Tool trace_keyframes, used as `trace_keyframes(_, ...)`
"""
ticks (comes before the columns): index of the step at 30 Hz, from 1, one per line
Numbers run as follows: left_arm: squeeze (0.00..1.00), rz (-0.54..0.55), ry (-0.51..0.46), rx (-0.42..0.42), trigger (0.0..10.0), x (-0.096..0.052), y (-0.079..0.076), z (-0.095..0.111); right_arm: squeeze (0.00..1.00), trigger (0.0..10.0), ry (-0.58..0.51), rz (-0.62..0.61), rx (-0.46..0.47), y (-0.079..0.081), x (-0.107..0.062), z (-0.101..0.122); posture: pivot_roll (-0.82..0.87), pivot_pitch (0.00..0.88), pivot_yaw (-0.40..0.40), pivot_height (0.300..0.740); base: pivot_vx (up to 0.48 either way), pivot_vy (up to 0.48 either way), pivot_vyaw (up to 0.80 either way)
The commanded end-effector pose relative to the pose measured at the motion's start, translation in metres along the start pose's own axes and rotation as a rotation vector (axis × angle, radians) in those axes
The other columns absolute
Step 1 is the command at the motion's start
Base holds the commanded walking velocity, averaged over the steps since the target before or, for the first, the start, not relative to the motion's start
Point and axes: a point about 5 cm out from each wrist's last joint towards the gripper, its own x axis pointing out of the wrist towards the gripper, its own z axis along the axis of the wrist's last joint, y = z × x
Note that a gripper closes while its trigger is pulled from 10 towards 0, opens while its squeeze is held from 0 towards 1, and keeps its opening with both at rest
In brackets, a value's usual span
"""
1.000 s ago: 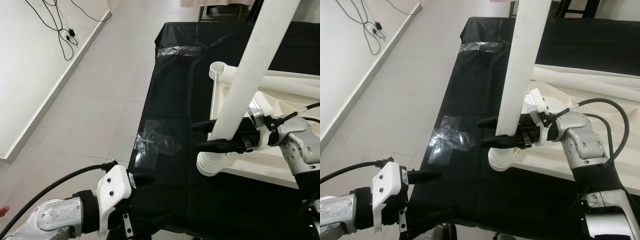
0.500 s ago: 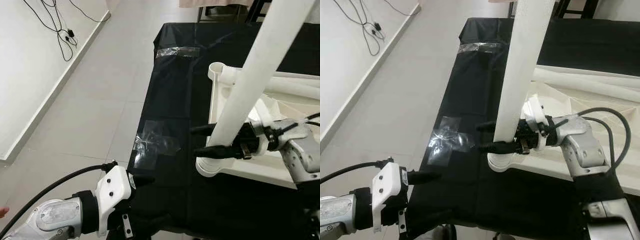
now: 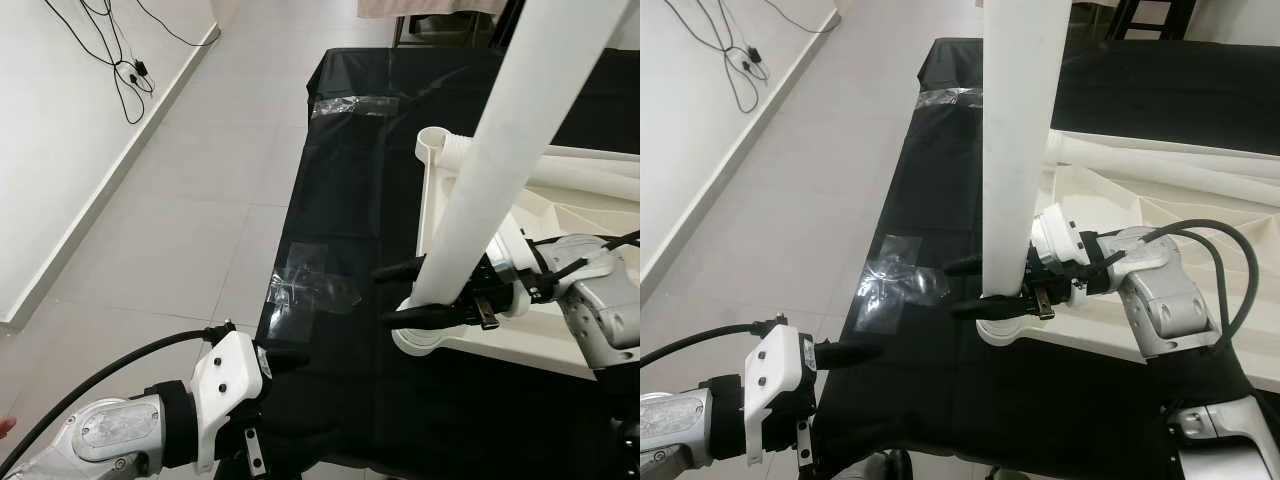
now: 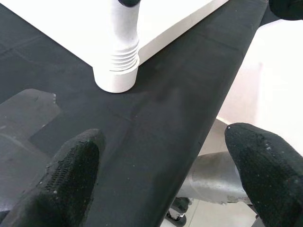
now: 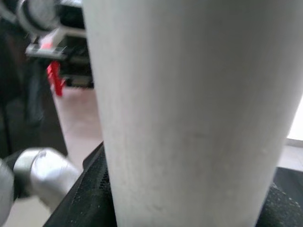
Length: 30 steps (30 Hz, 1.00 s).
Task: Building children table
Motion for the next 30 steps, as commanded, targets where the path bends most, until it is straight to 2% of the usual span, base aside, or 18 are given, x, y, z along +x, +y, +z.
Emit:
trace_keyframes(1,0.00,-0.017,0.016,-0.003,10.0,0.000,-0.002,-0.002,0.00,10.0,0.039,0.009,0.207,0.012,0.009,-0.039,0.12,0.245,0.067,0.740,0.000,0.000,0.00)
trace_keyframes(6,0.00,-0.017,0.016,-0.004,10.0,0.000,-0.002,-0.002,0.00,10.0,0.038,0.006,0.207,0.012,0.009,-0.039,0.12,0.243,0.064,0.740,0.000,0.000,0.00)
trace_keyframes(8,0.00,-0.019,0.013,-0.004,10.0,0.001,-0.002,-0.003,0.00,10.0,-0.021,-0.086,0.208,0.020,0.015,-0.040,0.10,0.241,0.056,0.740,0.000,0.000,0.00)
trace_keyframes(12,0.00,-0.020,0.009,-0.003,10.0,0.003,-0.002,-0.003,0.00,10.0,-0.054,-0.166,0.205,0.030,0.022,-0.042,0.09,0.240,0.048,0.740,0.000,0.000,0.00)
trace_keyframes(13,0.00,-0.019,0.008,-0.003,10.0,0.003,-0.002,-0.003,0.00,10.0,-0.065,-0.246,0.194,0.038,0.030,-0.044,0.08,0.241,0.046,0.740,0.000,0.000,0.00)
trace_keyframes(16,0.00,-0.018,0.007,-0.003,10.0,0.002,-0.002,-0.003,0.00,10.0,-0.066,-0.371,0.178,0.045,0.038,-0.045,0.08,0.241,0.044,0.740,0.000,0.000,0.00)
trace_keyframes(18,0.00,-0.017,0.010,-0.003,10.0,0.002,-0.001,-0.004,0.00,10.0,-0.035,-0.490,0.173,0.043,0.043,-0.049,0.08,0.241,0.043,0.740,0.000,0.000,0.00)
trace_keyframes(19,0.00,-0.017,0.010,-0.003,10.0,0.002,-0.001,-0.004,0.00,10.0,-0.035,-0.490,0.173,0.043,0.043,-0.049,0.08,0.241,0.043,0.740,0.000,0.000,0.00)
trace_keyframes(20,0.00,-0.017,0.012,0.000,10.0,0.001,0.000,-0.004,0.00,10.0,0.033,-0.797,0.107,0.038,0.054,-0.052,0.08,0.239,0.042,0.740,0.000,0.000,0.00)
trace_keyframes(21,0.00,-0.017,0.012,0.000,10.0,0.001,0.000,-0.004,0.00,10.0,0.033,-0.797,0.107,0.038,0.054,-0.052,0.08,0.239,0.042,0.740,0.000,0.000,0.00)
trace_keyframes(23,0.00,-0.014,0.012,0.002,10.0,-0.001,0.002,-0.004,0.00,10.0,0.130,-0.843,0.045,0.049,0.070,-0.052,0.07,0.238,0.052,0.740,0.000,0.000,0.00)
trace_keyframes(25,0.00,-0.015,0.012,0.006,10.0,0.000,0.003,-0.004,0.00,10.0,0.153,-0.860,0.111,0.053,0.077,-0.057,0.06,0.230,0.061,0.740,0.000,0.000,0.00)
trace_keyframes(30,0.00,-0.025,0.003,0.016,10.0,0.004,0.005,-0.003,0.00,10.0,0.161,-0.938,0.132,0.040,0.076,-0.056,0.07,0.221,0.061,0.740,0.000,0.000,0.00)
